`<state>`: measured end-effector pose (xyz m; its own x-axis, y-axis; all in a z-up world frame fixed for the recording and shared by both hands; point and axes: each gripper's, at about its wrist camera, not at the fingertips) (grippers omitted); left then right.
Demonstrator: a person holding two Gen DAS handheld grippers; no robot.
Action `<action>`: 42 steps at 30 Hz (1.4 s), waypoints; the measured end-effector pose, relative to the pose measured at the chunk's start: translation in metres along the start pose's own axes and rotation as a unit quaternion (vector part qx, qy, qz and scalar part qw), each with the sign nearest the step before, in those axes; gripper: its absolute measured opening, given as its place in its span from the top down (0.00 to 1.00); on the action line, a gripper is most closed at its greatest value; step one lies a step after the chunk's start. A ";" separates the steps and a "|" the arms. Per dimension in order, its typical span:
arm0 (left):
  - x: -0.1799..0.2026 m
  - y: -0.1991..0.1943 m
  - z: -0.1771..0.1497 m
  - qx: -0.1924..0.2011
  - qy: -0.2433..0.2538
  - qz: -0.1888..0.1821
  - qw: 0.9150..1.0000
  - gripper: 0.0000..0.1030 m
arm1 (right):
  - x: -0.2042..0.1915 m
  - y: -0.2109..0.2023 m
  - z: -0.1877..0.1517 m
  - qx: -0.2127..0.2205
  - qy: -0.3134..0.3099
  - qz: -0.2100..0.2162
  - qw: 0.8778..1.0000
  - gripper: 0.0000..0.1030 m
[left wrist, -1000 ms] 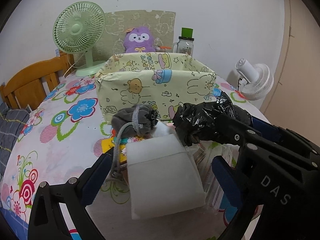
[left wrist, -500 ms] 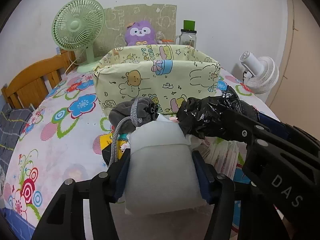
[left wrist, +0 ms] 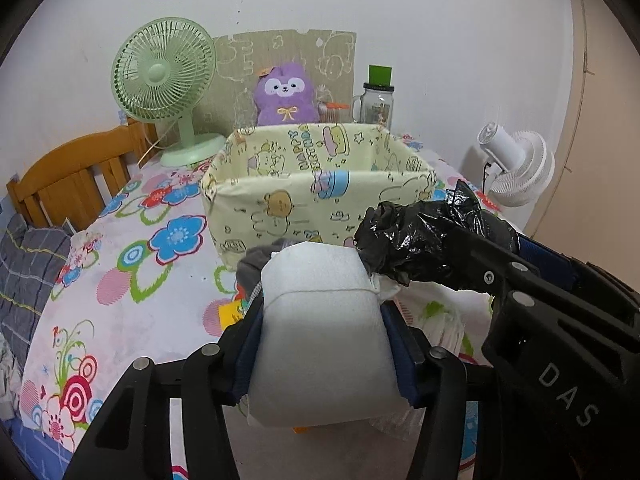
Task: Organize soft objects
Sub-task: 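Grasp the white folded pad with the left tool while the right tool lifts the black bag, then carry the white pad and black bag together over the fabric box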
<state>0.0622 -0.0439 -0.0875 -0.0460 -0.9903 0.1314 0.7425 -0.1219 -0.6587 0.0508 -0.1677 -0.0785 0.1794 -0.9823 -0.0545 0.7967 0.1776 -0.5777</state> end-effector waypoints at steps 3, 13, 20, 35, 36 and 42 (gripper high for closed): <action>0.000 -0.006 0.007 0.007 0.004 -0.002 1.000 0.44 | -0.001 -0.005 0.006 0.003 0.002 -0.004 1.000 0.54; -0.001 -0.026 0.026 0.032 0.004 -0.002 0.999 0.45 | -0.009 -0.024 0.030 0.021 -0.003 -0.010 1.000 0.54; -0.001 -0.037 0.037 0.046 0.004 0.000 0.999 0.45 | -0.012 -0.032 0.042 0.030 -0.006 -0.012 0.999 0.54; -0.001 -0.043 0.067 0.069 0.007 0.011 0.998 0.45 | -0.010 -0.030 0.068 0.040 0.002 -0.009 0.999 0.54; 0.000 -0.042 0.069 0.070 0.008 0.012 0.997 0.45 | -0.010 -0.029 0.069 0.039 0.002 -0.008 0.999 0.54; 0.000 -0.033 0.078 0.073 0.009 0.016 0.997 0.45 | -0.006 -0.016 0.077 0.031 0.006 -0.008 0.999 0.54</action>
Point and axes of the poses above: each gripper's, at about its wrist camera, not at the fingertips, and y roughly the way its jaws point, x to its right, z to its top, and after that the axes turned 8 degrees about -y, right-handed
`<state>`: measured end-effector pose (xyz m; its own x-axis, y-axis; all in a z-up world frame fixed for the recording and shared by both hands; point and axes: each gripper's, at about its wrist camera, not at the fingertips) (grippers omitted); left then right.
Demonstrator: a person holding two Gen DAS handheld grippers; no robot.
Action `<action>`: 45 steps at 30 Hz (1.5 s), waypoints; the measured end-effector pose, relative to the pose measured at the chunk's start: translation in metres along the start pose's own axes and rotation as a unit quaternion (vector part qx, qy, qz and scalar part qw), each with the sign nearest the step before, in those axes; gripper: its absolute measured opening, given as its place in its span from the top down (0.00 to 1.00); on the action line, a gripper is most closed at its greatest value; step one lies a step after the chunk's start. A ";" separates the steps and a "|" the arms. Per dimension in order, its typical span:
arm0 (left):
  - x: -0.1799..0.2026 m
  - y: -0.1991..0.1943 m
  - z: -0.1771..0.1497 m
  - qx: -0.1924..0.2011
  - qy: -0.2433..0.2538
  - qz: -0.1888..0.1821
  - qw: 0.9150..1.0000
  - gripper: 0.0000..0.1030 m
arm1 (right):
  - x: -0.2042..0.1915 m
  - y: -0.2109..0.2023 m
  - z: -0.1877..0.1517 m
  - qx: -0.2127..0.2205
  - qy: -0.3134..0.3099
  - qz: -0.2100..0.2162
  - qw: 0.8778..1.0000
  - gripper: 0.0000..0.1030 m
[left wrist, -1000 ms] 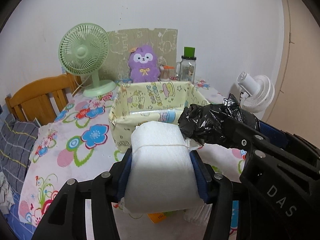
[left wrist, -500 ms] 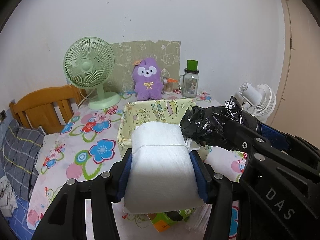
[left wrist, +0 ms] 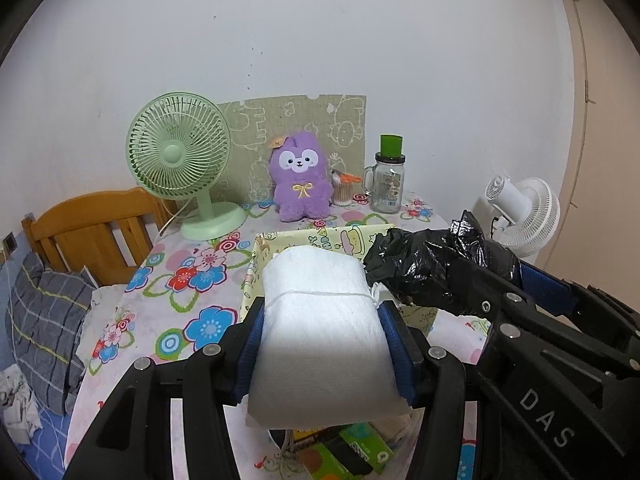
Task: Organize soft objects
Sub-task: 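Carry the white pad and black bag together over the fabric box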
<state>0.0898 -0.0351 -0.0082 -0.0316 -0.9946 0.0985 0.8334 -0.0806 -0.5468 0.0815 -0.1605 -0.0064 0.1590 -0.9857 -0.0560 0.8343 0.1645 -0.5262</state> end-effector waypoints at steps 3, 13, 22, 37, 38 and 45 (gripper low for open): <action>0.000 0.007 0.004 -0.002 0.000 0.002 1.000 0.45 | 0.001 0.009 0.004 -0.003 0.002 0.000 1.000 0.54; -0.007 0.031 0.024 0.006 -0.001 0.010 1.000 0.45 | 0.000 0.037 0.021 -0.004 -0.002 0.004 1.000 0.54; -0.011 0.052 0.034 -0.004 0.001 0.008 1.000 0.45 | -0.002 0.060 0.033 -0.009 -0.010 0.001 1.000 0.54; -0.013 0.098 0.050 -0.024 -0.001 0.011 1.000 0.45 | 0.004 0.109 0.047 -0.030 -0.008 0.004 1.000 0.54; -0.014 0.102 0.050 -0.026 -0.003 0.011 1.000 0.45 | 0.005 0.112 0.048 -0.031 -0.008 0.004 0.999 0.54; -0.017 0.124 0.049 -0.044 -0.010 0.011 0.999 0.40 | 0.009 0.136 0.048 -0.037 -0.001 0.018 0.999 0.54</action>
Point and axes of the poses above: each gripper's, at about its wrist camera, not at the fingertips, and y roughly the way its jaws point, x to its right, z to its top, and after that the axes turned 8 degrees about -y, right-handed
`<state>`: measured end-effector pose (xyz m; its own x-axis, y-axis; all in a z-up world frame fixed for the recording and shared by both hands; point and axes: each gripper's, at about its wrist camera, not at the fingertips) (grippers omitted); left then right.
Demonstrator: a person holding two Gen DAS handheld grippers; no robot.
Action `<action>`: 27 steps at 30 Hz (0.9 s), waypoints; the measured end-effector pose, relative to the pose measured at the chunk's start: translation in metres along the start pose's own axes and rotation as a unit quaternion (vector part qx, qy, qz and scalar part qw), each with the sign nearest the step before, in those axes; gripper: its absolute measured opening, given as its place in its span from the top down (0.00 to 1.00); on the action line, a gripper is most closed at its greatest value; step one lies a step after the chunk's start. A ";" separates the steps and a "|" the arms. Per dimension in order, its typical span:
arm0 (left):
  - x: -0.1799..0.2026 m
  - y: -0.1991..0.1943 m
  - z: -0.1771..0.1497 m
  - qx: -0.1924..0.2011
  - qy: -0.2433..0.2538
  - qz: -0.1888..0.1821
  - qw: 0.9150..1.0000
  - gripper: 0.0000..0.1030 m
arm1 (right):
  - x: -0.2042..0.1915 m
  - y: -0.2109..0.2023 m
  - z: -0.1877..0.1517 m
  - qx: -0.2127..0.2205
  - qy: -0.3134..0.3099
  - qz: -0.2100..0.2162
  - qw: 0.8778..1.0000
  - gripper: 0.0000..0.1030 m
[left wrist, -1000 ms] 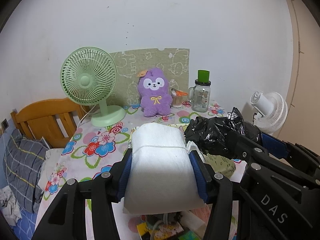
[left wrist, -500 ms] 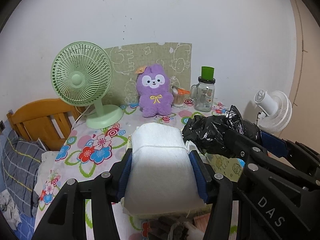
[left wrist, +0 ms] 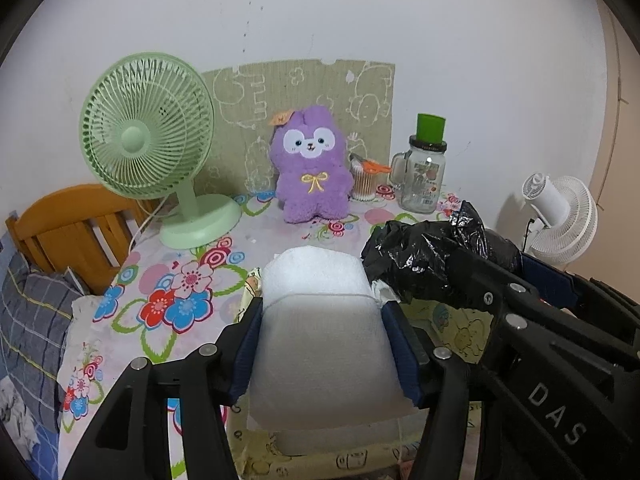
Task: Organize soft objects
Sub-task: 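Carry the white pad and black bag together over the fabric box, then open the left tool dropping the white pad while the right tool releases the black bag into the box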
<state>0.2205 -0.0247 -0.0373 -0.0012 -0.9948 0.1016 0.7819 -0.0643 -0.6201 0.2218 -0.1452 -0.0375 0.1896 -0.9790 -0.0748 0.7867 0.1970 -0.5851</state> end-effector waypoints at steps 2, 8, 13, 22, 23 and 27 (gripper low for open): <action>-0.001 0.007 -0.001 -0.008 -0.001 0.001 1.000 0.38 | 0.000 0.005 -0.001 -0.003 -0.001 0.003 1.000 0.54; 0.003 0.015 -0.008 -0.015 0.012 0.002 1.000 0.12 | -0.001 0.018 -0.001 -0.007 -0.007 0.014 1.000 0.54; 0.004 0.020 -0.010 -0.020 0.016 0.003 1.000 0.09 | -0.003 0.031 -0.003 -0.020 -0.011 0.035 0.999 0.54; -0.001 0.023 -0.011 -0.021 0.010 0.009 1.000 0.06 | -0.011 0.043 -0.010 -0.029 -0.026 0.006 0.999 0.17; -0.001 0.023 -0.011 -0.022 0.010 0.009 1.000 0.06 | -0.011 0.042 -0.010 -0.029 -0.026 0.005 0.999 0.16; -0.001 0.022 -0.012 -0.022 0.006 0.012 1.000 0.02 | -0.010 0.039 -0.009 -0.031 -0.027 0.006 0.999 0.06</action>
Point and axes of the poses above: each gripper's, at about its wrist camera, not at the fingertips, and y roughly the way its jaws point, x to its right, z to its top, and after that the axes turned 8 degrees about -y, right-handed
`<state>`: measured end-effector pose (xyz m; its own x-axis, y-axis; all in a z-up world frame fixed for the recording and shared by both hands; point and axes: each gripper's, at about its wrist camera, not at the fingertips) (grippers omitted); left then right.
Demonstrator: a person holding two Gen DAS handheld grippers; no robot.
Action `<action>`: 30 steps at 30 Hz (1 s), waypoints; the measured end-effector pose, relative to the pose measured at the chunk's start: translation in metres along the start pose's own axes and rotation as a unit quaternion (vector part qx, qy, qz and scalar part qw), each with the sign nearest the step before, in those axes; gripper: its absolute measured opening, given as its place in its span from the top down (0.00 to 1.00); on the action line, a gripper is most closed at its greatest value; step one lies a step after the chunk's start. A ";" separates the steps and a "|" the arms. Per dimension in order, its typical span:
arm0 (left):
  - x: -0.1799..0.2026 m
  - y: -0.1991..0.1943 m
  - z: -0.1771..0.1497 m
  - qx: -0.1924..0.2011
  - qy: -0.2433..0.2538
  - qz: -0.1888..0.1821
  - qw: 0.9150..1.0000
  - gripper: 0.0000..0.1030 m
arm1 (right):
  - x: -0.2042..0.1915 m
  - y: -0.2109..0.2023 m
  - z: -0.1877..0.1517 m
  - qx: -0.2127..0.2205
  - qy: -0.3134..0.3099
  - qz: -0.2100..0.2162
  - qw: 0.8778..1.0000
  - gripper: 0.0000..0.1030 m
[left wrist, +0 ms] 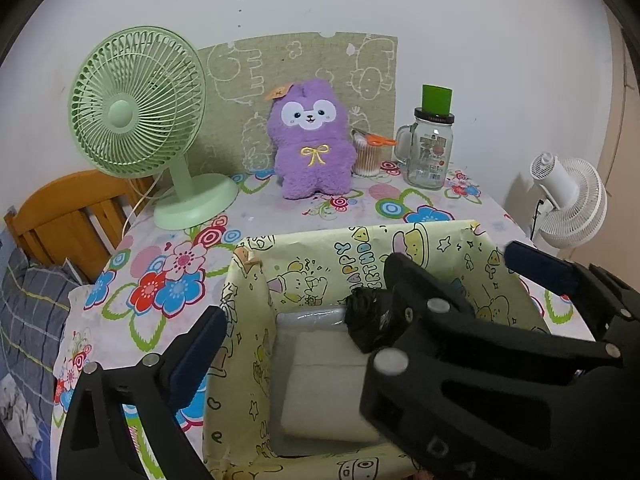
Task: Organize soft objects
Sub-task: 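Open the left tool dropping the white pad while the right tool releases the black bag into the box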
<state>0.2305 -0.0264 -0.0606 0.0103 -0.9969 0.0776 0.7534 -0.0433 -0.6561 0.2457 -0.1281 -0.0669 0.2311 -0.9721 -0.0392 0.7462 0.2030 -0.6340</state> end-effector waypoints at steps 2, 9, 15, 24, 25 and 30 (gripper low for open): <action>0.000 -0.002 0.000 0.001 -0.003 -0.003 1.000 0.00 | 0.000 -0.003 -0.001 0.001 0.000 -0.006 1.000 0.02; 0.004 -0.012 -0.005 0.005 -0.003 -0.011 1.000 0.00 | -0.001 -0.017 -0.006 0.003 -0.009 -0.025 1.000 0.00; 0.006 -0.027 -0.010 0.015 -0.001 -0.015 1.000 0.00 | -0.002 -0.035 -0.010 0.014 -0.007 -0.027 1.000 0.00; 0.007 -0.049 -0.019 0.026 -0.001 -0.015 1.000 0.00 | -0.008 -0.060 -0.018 0.027 -0.008 -0.033 0.999 0.00; 0.007 -0.051 -0.020 0.028 -0.001 -0.015 0.999 0.00 | -0.009 -0.063 -0.019 0.029 -0.009 -0.033 0.999 0.00; 0.007 -0.065 -0.025 0.038 -0.002 -0.017 0.999 0.00 | -0.011 -0.079 -0.022 0.039 -0.011 -0.034 0.999 0.00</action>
<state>0.1648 -0.0325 -0.0360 -0.0150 -0.9947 0.1019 0.8016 -0.0728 -0.5933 0.1700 -0.1359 -0.0337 0.1905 -0.9815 0.0188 0.8065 0.1456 -0.5731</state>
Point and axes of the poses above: each gripper's, at about its wrist camera, not at the fingertips, and y roughly the way its jaws point, x to its right, z to its top, and after that the axes turned 8 degrees about -y, right-handed
